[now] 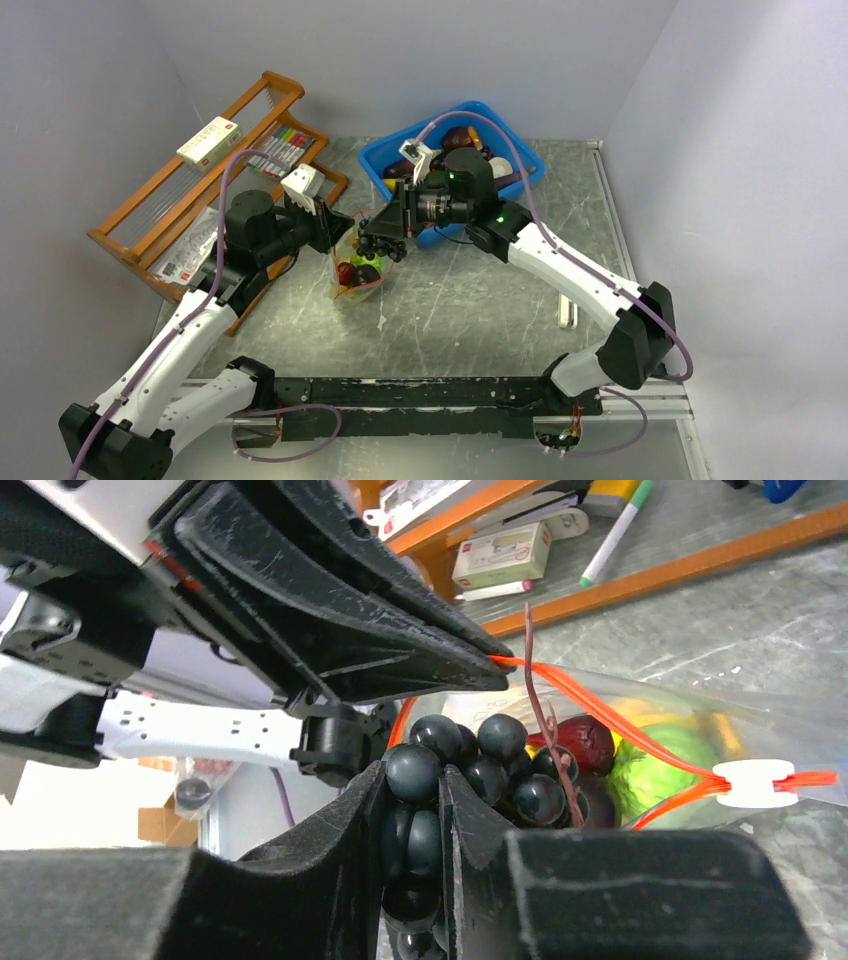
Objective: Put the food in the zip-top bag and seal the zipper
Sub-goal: Place the fake fruit in the zipper food storage bag.
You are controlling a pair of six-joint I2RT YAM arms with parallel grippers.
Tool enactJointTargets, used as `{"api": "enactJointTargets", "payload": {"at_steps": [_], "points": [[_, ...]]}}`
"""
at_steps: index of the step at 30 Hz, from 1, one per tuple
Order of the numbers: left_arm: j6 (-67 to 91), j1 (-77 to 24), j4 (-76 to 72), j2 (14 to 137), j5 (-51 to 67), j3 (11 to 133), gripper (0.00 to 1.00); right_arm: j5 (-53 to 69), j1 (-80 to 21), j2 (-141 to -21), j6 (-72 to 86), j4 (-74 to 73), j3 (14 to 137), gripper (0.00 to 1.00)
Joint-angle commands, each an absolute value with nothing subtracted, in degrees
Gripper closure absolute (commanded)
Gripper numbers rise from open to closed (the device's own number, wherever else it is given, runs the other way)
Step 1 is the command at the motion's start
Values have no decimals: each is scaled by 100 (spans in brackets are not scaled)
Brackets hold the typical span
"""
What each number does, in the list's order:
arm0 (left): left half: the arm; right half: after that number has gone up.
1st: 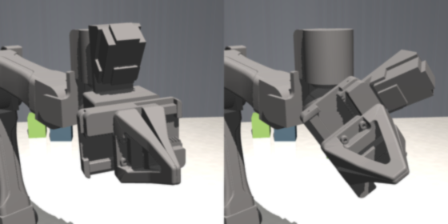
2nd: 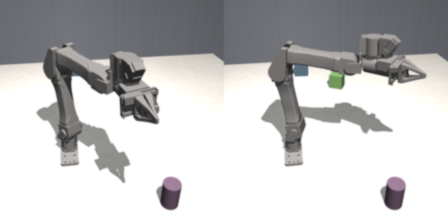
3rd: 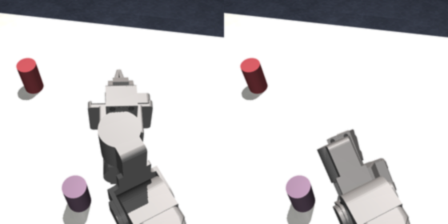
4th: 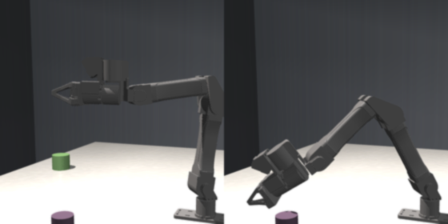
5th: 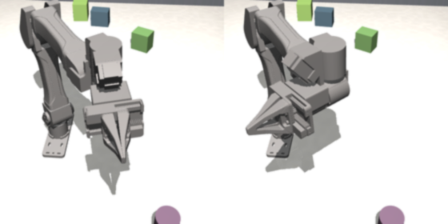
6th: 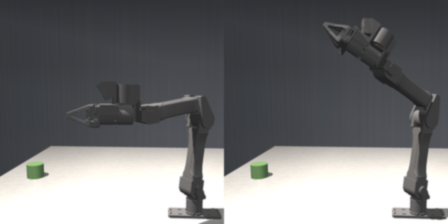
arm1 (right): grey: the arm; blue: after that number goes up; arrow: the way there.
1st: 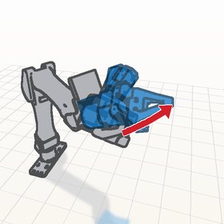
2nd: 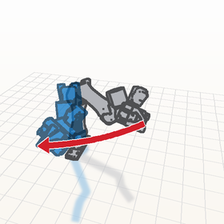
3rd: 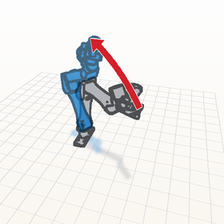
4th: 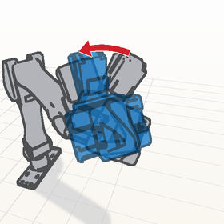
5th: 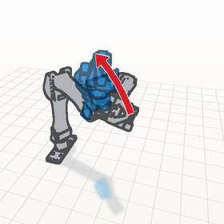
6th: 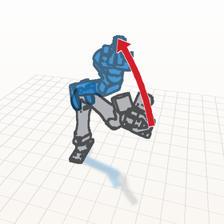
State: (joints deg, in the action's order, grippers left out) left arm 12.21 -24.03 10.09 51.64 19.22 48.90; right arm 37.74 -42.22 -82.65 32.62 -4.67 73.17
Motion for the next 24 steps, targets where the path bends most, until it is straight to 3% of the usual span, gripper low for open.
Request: {"api": "enactJointTargets", "payload": {"at_steps": [1,12,24], "points": [[1181,-2342,900,5117,1906,4888,93,3050,-4368,-8359,3430,-708,7639,78],[1187,-2346,905,5152,1949,4904,93,1876,-4587,-8510,4211,-308,7404,79],[1186,-2346,894,5137,1975,4902,93,1664,-4822,-8600,4609,210,7143,73]]}}
